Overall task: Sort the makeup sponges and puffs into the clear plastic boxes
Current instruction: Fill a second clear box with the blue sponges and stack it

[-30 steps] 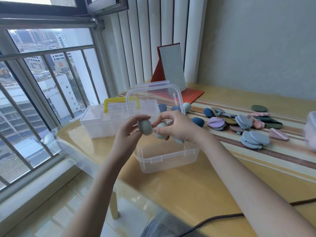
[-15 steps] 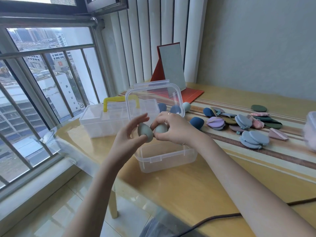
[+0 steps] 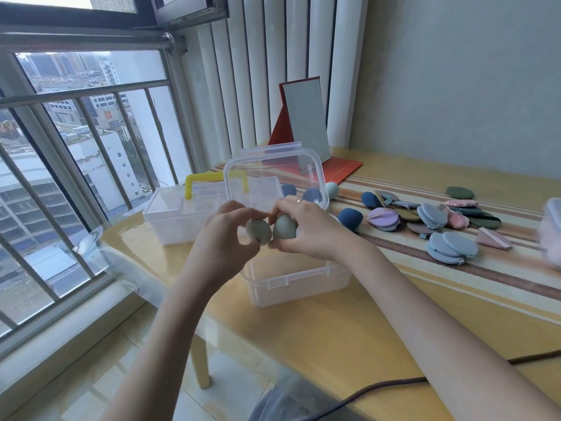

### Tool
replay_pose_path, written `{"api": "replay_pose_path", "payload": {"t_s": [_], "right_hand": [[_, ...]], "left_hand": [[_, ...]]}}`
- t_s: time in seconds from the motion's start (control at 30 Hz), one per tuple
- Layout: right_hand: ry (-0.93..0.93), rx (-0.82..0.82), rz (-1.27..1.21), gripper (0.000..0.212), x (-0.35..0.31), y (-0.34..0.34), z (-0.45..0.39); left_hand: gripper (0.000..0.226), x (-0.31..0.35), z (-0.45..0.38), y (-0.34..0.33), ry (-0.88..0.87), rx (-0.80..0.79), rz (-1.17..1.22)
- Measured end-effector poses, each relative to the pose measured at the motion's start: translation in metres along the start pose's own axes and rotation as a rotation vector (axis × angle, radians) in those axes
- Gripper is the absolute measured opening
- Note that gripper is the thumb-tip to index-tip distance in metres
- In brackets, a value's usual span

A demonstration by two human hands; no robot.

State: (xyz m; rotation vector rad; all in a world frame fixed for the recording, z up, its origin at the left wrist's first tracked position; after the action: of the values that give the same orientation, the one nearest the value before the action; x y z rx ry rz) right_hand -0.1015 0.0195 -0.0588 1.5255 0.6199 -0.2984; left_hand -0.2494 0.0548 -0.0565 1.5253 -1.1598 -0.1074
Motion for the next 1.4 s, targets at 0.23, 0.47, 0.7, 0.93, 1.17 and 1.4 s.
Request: {"api": "replay_pose_path", "payload": {"t_s": [0.23, 0.47, 0.7, 0.93, 1.17, 1.4], "right_hand": [[0.013, -0.113, -0.012, 0.033, -0.003, -0.005, 0.002], [0.021, -0.132, -0.051, 0.041, -0.005, -0.005, 0.004], [0.004, -0.162, -0.104, 0.044, -0.008, -0.005, 0.009], [0.006, -0.233, -0.198, 0.038, -0.01, -0.009, 0.009], [0.014, -0.244, -0.181, 0.032, -0.009, -0.014, 0.002], [0.061, -0.302, -0.125, 0.035, -0.021, -0.021, -0.001]], "left_hand": [[0.033, 0.016, -0.016, 0.004, 0.088, -0.347, -0.609], [0.027, 0.019, -0.02, -0.002, 0.168, -0.387, -0.665], [0.038, 0.013, -0.016, -0.003, 0.278, -0.403, -0.588], [0.043, -0.001, -0.023, -0.007, 0.33, -0.396, -0.296], [0.042, -0.002, -0.019, -0.01, 0.338, -0.305, -0.256], [0.031, 0.004, -0.015, -0.007, 0.327, -0.293, -0.231]]}}
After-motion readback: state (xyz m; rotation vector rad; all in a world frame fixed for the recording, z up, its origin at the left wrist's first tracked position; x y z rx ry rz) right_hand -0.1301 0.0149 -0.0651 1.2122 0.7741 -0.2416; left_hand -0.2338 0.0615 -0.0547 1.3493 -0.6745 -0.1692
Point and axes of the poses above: each hand's wrist, its own z-axis away from the middle knuckle, its own y-axis out of the back of the hand, x = y × z, the point moved 5 cm from there along -z, towards the middle knuckle, and after that the axes turned 12 degrees about -x, right-handed, at the moved point
